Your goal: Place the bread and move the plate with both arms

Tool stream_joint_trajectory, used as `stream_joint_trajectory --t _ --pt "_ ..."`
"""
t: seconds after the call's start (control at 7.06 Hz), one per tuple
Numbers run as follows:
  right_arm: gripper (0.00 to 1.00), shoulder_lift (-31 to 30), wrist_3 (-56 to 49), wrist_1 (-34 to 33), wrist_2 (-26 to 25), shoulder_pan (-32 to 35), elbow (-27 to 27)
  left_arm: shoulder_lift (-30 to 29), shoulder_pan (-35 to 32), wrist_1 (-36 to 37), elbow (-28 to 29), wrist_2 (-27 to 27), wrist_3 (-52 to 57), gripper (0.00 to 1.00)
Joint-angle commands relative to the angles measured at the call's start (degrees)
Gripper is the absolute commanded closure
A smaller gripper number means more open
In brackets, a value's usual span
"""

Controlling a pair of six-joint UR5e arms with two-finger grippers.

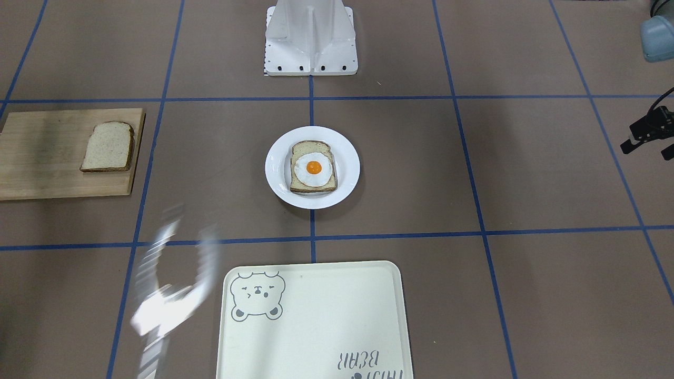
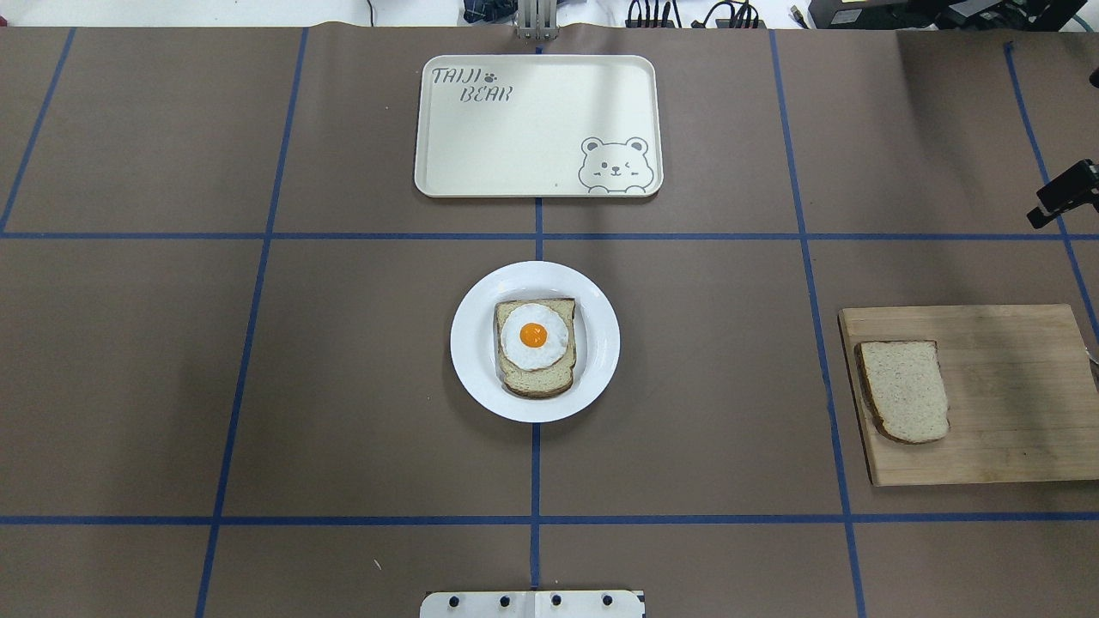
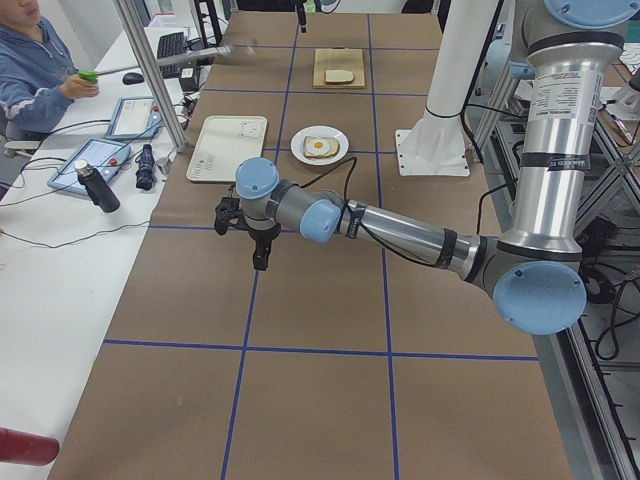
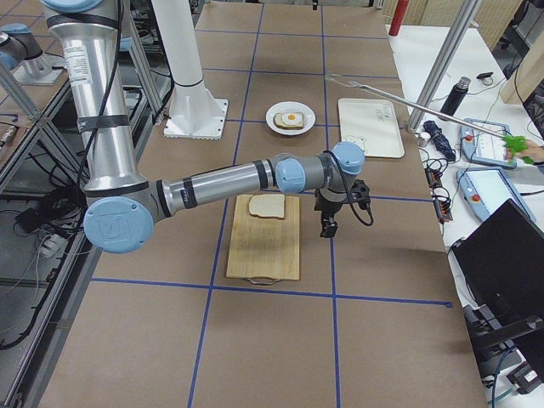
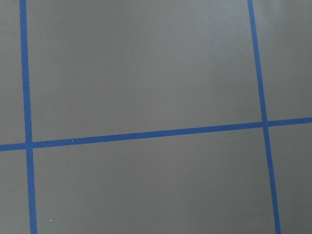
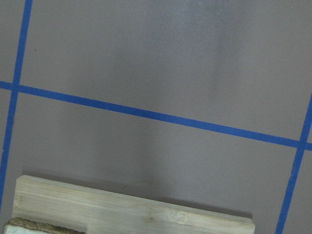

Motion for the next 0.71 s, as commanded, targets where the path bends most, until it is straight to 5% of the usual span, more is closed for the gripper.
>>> stream_joint_trajectory --t 0.0,0.57 --pt "0.00 0.00 0.00 -0.05 -0.04 0.00 0.08 2.17 0.11 -5.42 0.82 1.58 0.05 0.02" --pt "0.00 0.00 0.00 -0.05 0.05 0.00 0.08 2.45 0.11 -6.09 1.36 1.60 -0.21 0.02"
